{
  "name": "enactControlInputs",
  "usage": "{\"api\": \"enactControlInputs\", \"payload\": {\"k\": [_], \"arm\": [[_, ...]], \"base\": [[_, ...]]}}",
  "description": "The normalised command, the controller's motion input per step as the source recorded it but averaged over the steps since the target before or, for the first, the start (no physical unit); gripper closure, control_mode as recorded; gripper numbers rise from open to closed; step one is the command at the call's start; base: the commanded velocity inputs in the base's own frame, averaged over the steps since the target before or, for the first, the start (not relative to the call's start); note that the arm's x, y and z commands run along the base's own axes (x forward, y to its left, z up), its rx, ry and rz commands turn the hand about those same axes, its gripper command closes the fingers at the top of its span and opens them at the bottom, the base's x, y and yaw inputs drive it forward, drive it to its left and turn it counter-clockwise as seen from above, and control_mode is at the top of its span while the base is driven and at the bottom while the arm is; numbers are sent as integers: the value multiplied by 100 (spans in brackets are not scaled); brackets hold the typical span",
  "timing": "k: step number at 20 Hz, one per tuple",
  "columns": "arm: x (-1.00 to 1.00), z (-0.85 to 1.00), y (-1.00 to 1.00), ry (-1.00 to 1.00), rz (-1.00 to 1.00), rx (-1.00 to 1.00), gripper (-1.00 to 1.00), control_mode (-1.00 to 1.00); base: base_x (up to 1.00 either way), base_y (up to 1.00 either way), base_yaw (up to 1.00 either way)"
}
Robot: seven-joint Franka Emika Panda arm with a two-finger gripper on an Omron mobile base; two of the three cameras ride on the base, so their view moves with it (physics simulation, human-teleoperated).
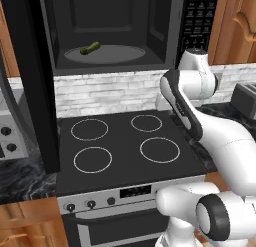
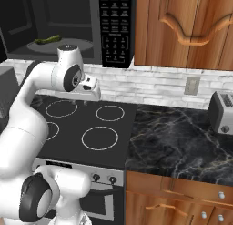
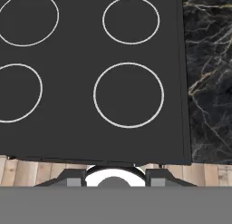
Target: Close the microwave door.
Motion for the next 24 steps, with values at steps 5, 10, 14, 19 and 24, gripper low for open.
{"api": "enactControlInputs", "payload": {"k": [5,10,14,19,24], "arm": [[-26,2,21,-7,-1,0,-100,-100],[-39,29,79,-20,-1,-12,-100,-100],[-61,19,66,-31,0,-2,-100,-100],[-97,32,45,-43,-3,0,-100,-100],[-100,49,2,-46,-15,0,-100,-100]], "base": [[0,0,0],[0,0,0],[0,0,0],[0,0,0],[0,0,0]]}}
